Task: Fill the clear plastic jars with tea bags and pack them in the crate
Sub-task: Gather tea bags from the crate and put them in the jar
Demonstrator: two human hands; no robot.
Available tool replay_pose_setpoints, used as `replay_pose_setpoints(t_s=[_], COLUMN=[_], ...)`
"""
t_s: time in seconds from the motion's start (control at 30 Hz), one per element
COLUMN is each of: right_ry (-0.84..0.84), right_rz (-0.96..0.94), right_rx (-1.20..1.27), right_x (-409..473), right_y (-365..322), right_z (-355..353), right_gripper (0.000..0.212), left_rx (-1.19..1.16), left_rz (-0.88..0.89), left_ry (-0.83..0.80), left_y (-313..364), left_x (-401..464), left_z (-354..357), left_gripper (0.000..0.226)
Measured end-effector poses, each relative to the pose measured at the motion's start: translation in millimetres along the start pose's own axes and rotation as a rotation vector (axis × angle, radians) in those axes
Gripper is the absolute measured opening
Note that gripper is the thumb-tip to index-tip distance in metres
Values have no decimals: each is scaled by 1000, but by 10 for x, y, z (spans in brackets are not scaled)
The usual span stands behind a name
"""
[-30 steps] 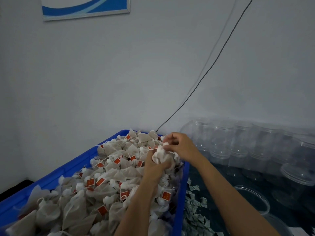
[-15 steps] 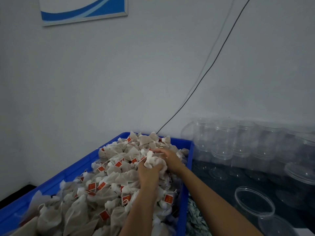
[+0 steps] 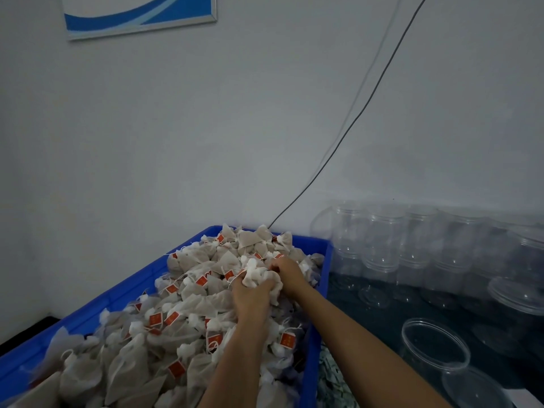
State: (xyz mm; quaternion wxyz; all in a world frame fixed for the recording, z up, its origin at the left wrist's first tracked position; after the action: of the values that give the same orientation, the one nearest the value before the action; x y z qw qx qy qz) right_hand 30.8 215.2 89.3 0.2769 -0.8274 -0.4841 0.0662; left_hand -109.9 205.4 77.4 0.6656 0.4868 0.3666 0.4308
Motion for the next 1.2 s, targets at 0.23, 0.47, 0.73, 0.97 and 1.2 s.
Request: replay_pose_setpoints(t_s=[0.23,0.47,0.73,0.97,1.2], right_ry=[287,60,189,489,475], right_rz=[138,272,169,163,112], right_rx=[822,1601,1391,471,401], right_x=[-299,-630,-1353,-2064,-2350], right_y=[186,104,351,878,1219], right_z=[-585,-711,-1397,-2092,-2030], right_gripper=[22,29,28,21,23], left_rx=[-63,-101,54,77,66], left_rz=[-9,50,145,144,59], left_ry=[-35,-183,-505,-577,-557], left_y=[8,172,407,413,262], left_x=[-13,-154,-566,-957,-1214], left_z=[11,169,586,950,1302], left_gripper=[50,49,39,22,19])
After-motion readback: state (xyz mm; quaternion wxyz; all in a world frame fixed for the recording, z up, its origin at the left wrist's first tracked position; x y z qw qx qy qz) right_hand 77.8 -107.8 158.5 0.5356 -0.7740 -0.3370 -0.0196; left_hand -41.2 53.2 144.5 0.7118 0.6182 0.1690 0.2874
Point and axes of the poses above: each hand's wrist, its own x-axis towards the middle knuckle, its own z-axis out of the palm, y = z × x, the point moved 8 cm from there along x, towards the middle knuckle
